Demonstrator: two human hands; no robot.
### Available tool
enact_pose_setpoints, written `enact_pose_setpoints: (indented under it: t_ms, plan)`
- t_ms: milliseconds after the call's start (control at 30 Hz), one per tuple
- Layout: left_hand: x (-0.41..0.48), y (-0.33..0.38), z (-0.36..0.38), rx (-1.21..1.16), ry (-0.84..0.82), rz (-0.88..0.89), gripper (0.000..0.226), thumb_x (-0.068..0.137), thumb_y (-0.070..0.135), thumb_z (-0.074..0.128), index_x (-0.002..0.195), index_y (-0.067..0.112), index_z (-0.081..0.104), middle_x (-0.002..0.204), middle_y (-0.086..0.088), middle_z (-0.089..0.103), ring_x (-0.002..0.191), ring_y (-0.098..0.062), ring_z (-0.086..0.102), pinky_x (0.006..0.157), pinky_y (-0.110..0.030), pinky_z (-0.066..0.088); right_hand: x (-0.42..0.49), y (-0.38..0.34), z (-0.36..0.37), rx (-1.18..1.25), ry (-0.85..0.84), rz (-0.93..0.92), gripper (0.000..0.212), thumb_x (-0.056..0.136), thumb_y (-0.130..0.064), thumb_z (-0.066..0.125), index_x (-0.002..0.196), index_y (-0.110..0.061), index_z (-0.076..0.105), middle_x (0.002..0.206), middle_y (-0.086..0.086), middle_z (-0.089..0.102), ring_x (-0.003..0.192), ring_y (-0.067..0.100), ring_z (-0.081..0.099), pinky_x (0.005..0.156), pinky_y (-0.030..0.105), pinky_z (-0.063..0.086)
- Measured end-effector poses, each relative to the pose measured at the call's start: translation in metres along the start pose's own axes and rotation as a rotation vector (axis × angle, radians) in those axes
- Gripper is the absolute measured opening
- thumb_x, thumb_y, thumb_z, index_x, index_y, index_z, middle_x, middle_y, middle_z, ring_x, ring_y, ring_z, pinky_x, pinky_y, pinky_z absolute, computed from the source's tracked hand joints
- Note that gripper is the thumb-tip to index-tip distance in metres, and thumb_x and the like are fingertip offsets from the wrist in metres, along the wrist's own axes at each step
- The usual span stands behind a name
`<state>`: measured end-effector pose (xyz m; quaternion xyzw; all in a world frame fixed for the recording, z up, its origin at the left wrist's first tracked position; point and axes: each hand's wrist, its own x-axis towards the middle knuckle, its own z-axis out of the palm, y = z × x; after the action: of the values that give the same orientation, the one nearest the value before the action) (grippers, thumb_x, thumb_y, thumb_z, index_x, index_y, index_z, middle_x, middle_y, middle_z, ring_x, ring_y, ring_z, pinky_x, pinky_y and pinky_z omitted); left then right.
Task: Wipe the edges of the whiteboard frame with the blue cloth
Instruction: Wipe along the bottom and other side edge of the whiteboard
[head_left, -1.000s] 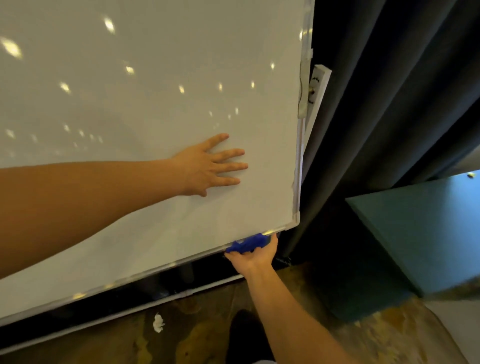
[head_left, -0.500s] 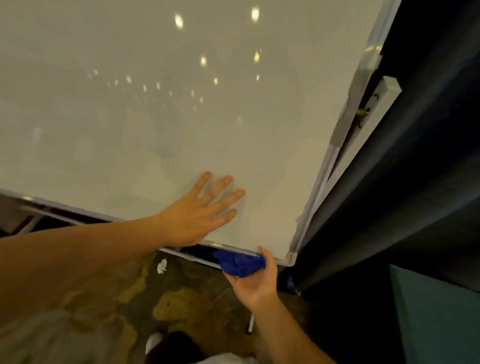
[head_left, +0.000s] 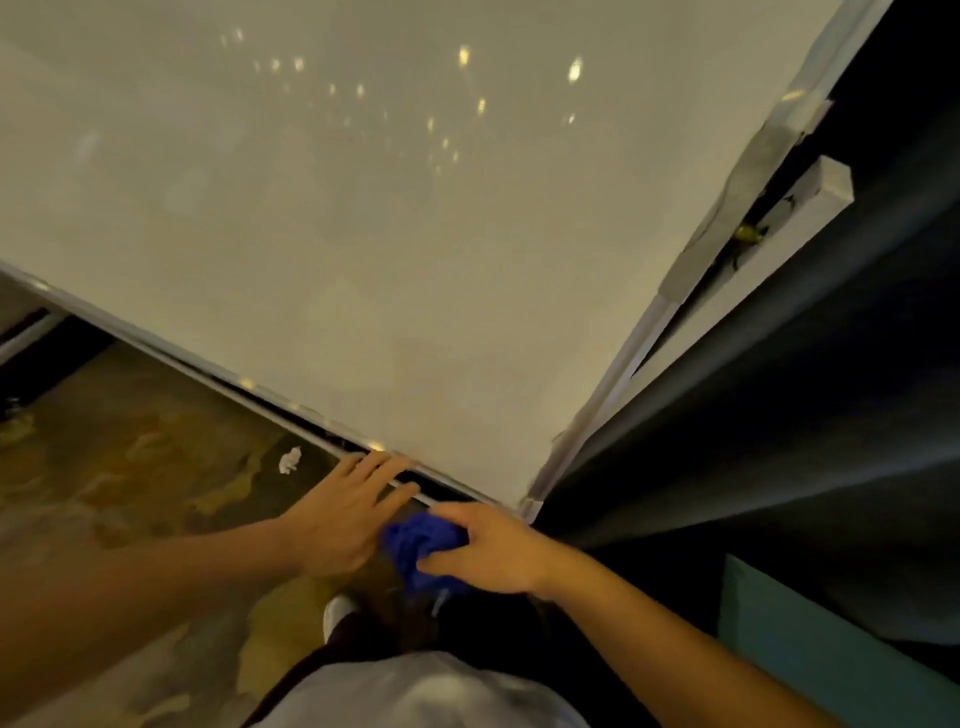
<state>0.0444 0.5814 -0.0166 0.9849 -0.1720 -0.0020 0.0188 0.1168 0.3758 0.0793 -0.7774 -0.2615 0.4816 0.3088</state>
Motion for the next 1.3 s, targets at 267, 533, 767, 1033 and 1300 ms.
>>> enact_pose_setpoints:
  t_ms: [267, 533, 767, 1033, 1300]
  plan:
    - [0.050, 0.090, -0.001, -1.974, 0.170, -1.441, 0.043, 0.092, 0.049, 0.055, 0.119, 0.014, 0.057, 0.124, -0.013, 0.063, 0.096, -0.028, 0.066, 0.086, -0.046, 0.055, 0.058, -0.112, -0.038, -1.158, -0.109, -0.657, 0.030, 0.087, -0.029, 0.060, 0.116, -0.022, 0.057, 0.100, 0.009, 0.057, 0.092, 0.034, 0.057, 0.078, 0.039, 0.045]
    - [0.118, 0.157, 0.008, -2.579, 0.927, -1.472, 0.040, 0.092, 0.045, 0.049, 0.116, 0.016, 0.062, 0.109, -0.011, 0.066, 0.095, -0.031, 0.061, 0.082, -0.043, 0.051, 0.101, -0.062, -0.029, -2.387, -0.560, -0.795, 0.059, 0.095, -0.059, 0.033, 0.148, -0.034, 0.040, 0.162, 0.007, 0.022, 0.149, 0.046, -0.003, 0.119, 0.058, 0.003]
    - [0.152, 0.156, 0.001, -2.316, 1.214, -1.548, 0.087, 0.077, 0.057, 0.070, 0.141, 0.011, 0.033, 0.120, -0.003, 0.054, 0.100, -0.022, 0.058, 0.078, -0.035, 0.053, 0.128, -0.152, -0.034, -2.582, -0.599, -0.868, 0.049, 0.104, -0.044, 0.022, 0.152, -0.039, 0.027, 0.166, 0.000, 0.012, 0.150, 0.041, -0.008, 0.120, 0.057, 0.004]
    - [0.170, 0.147, -0.005, -1.937, 1.499, -1.541, 0.061, 0.078, 0.038, 0.079, 0.126, 0.027, 0.043, 0.140, -0.009, 0.052, 0.131, -0.031, 0.050, 0.109, -0.040, 0.041, 0.120, -0.099, -0.043, -2.455, -1.176, -0.826, 0.045, 0.105, -0.042, 0.024, 0.147, -0.043, 0.040, 0.163, -0.008, 0.023, 0.152, 0.030, -0.002, 0.120, 0.052, -0.004]
    - [0.170, 0.151, -0.019, -1.953, 0.978, -1.991, 0.130, 0.053, 0.096, 0.038, 0.148, 0.012, 0.011, 0.150, -0.018, 0.024, 0.133, -0.045, 0.034, 0.110, -0.054, 0.034, 0.177, -0.189, 0.005, -2.843, -0.558, -0.978, 0.053, 0.103, -0.047, 0.015, 0.154, -0.036, 0.018, 0.164, 0.006, 0.016, 0.149, 0.039, 0.008, 0.118, 0.058, 0.005]
